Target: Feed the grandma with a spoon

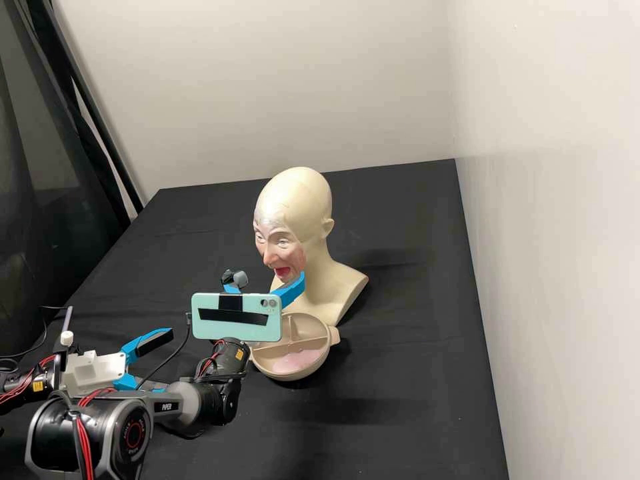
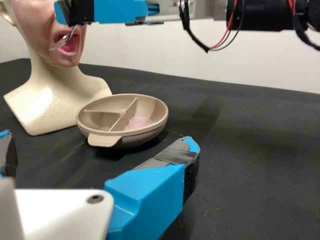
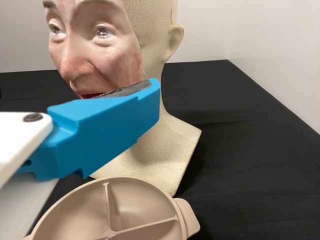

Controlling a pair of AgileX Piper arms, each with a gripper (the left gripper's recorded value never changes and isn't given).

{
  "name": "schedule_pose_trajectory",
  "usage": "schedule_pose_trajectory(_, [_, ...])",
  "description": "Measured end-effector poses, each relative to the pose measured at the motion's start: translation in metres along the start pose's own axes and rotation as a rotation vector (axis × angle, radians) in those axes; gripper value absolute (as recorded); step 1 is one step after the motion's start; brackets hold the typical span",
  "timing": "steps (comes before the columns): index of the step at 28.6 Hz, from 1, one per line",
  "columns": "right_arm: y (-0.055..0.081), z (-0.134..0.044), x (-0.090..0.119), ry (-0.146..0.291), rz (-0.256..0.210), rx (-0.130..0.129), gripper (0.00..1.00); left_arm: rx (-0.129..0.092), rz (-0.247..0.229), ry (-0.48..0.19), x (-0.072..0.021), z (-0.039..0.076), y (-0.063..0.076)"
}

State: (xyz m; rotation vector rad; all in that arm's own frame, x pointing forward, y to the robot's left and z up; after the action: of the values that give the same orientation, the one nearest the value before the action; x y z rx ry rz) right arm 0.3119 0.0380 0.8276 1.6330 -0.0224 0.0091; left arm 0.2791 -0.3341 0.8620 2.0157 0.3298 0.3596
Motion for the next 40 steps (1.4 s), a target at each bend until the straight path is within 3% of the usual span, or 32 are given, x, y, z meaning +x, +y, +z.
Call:
schedule_pose_trajectory(15, [-0.001,0.002,-0.002,-0.003,-0.002,0.002,1.00,0.003,0.001,0.000,0.0005,-0.001,0.001])
schedule_pose_trajectory(19, [-0.003,0.011,-0.008,-0.036,-0.014,0.000,1.00,0.004,0.001,-0.002,0.0005,-0.001,0.001])
schedule_pose_trajectory(20, [-0.003,0.013,-0.009,-0.043,-0.015,-0.001,0.00,0.006,0.000,-0.003,0.0005,-0.001,0.000])
schedule_pose_trajectory(23, [-0.002,0.023,-0.016,-0.069,-0.005,0.001,0.00,0.005,0.000,-0.003,0.0005,-0.001,0.000])
schedule_pose_trajectory(27, [0.000,0.029,-0.022,-0.069,-0.008,0.008,0.00,0.005,0.000,-0.003,0.0005,-0.001,0.000])
schedule_pose_trajectory(34, [0.007,0.026,-0.034,-0.018,0.013,0.001,0.00,0.006,0.000,-0.005,0.0005,-0.001,0.000])
schedule_pose_trajectory(40, [0.004,0.028,-0.037,-0.014,0.000,-0.004,0.00,0.006,0.000,-0.005,0.0005,-0.001,0.000])
